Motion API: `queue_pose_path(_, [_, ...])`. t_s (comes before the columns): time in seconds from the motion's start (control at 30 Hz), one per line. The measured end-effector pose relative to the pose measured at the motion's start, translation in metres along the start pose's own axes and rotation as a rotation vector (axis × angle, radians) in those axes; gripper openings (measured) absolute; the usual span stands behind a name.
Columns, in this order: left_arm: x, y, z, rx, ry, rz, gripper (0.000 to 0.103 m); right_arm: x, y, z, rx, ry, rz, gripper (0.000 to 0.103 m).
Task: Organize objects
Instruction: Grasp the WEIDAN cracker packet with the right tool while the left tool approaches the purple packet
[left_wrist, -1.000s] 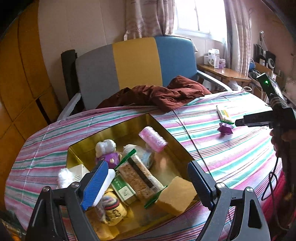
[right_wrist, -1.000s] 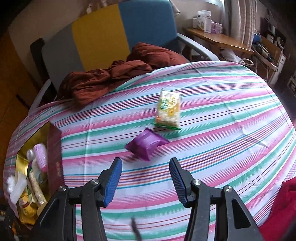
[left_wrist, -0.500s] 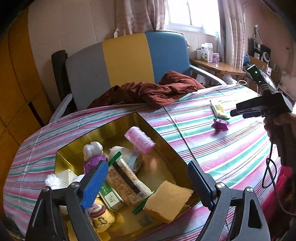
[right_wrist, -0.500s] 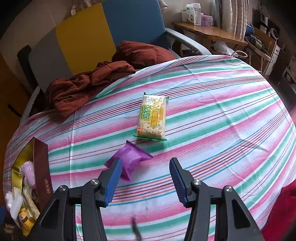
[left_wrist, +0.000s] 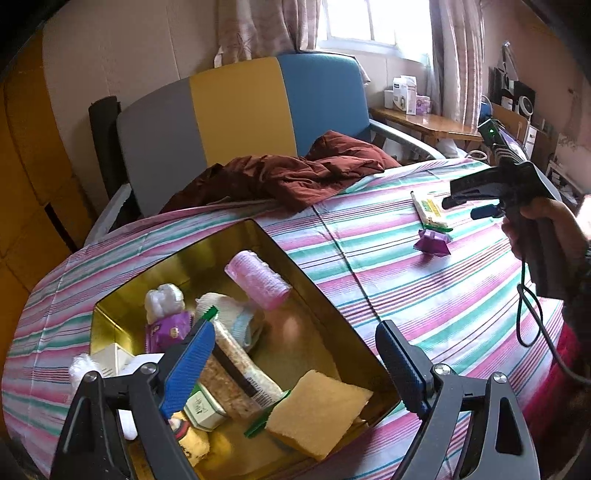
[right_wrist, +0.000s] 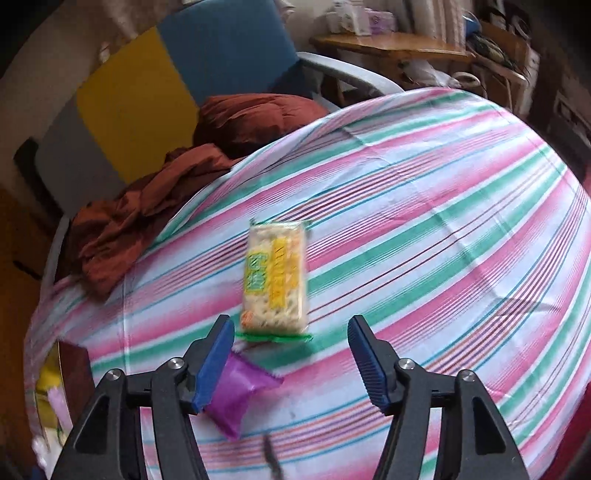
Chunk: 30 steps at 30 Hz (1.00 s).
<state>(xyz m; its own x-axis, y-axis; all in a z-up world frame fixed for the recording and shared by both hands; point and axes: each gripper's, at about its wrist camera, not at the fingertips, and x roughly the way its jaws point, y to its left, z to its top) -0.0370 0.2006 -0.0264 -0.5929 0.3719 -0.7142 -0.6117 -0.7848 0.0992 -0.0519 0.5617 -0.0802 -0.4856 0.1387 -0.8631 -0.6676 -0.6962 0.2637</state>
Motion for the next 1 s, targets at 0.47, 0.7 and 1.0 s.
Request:
queue_pose_path(0.47, [0.019,-0.015,0.009,0.019,0.033,-0.031,0.090,0.044,0.012,0.025,-0.051,0.017,-0.046,0.067])
queue_pose_path(0.7, [0.030,-0.020,0.012,0.025,0.055,-0.032,0.090,0.067,0.025,0.027,-0.137,0.049,-0.075,0.067])
queue_pose_path(1.0, [0.038,-0.033,0.022,0.039,0.063,-0.054,0.090,0.057,0.016,0.021,-0.213,0.130,-0.137,0.049])
